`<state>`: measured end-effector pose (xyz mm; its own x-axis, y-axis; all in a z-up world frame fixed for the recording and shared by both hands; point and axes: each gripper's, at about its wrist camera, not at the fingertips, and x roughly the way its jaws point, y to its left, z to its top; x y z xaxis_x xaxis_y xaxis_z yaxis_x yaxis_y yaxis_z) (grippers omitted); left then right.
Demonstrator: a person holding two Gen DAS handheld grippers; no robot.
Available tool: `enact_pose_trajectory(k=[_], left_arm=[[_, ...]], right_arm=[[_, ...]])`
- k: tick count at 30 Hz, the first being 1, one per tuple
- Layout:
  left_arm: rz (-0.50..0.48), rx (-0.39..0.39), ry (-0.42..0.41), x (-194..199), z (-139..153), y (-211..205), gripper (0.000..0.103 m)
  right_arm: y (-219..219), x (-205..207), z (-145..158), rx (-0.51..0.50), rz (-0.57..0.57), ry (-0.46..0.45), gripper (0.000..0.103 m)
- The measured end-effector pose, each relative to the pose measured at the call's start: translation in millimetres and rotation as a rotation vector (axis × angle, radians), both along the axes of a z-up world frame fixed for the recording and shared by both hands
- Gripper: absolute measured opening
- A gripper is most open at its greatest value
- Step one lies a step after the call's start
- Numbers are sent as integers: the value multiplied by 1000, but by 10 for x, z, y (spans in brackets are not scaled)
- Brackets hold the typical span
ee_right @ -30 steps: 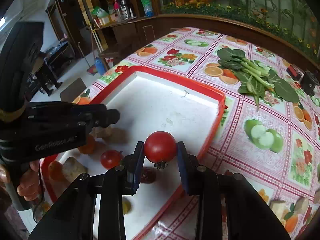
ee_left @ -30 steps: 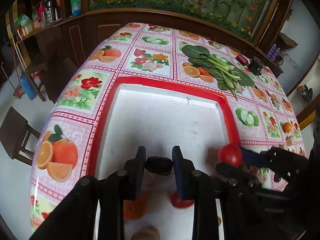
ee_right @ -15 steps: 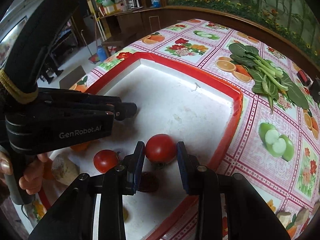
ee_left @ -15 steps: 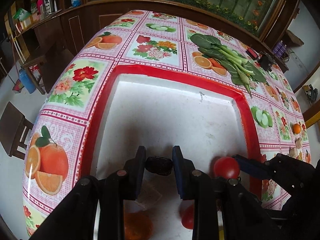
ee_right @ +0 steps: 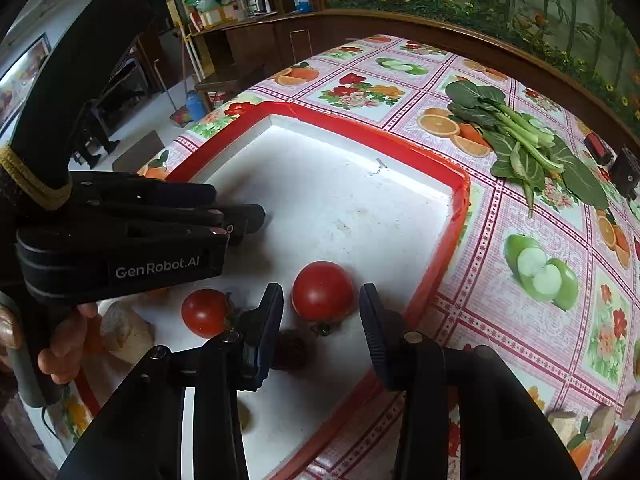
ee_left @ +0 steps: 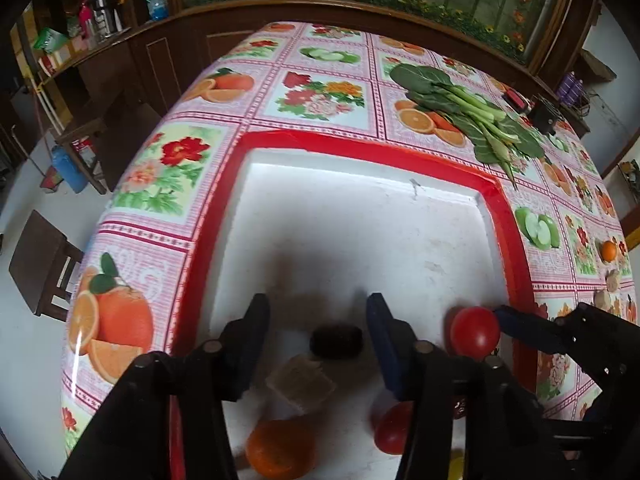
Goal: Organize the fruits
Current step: 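Open both tools to release the tomato and date into the tray, then move both open tools back toward the fruit pile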
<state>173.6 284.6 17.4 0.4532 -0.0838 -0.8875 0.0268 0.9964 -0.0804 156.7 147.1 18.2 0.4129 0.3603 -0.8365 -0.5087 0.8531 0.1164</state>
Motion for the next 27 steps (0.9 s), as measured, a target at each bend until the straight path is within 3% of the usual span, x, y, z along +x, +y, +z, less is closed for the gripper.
enact_pose_trajectory(k=[19,27], left_arm=[[56,5,-20,-322,189,124,60],[32,16,-37,-546,298,-114,65]], right_arm=[[-149,-354,183,42,-28,-1,43],[-356,-608,191,75,-46,19,46]])
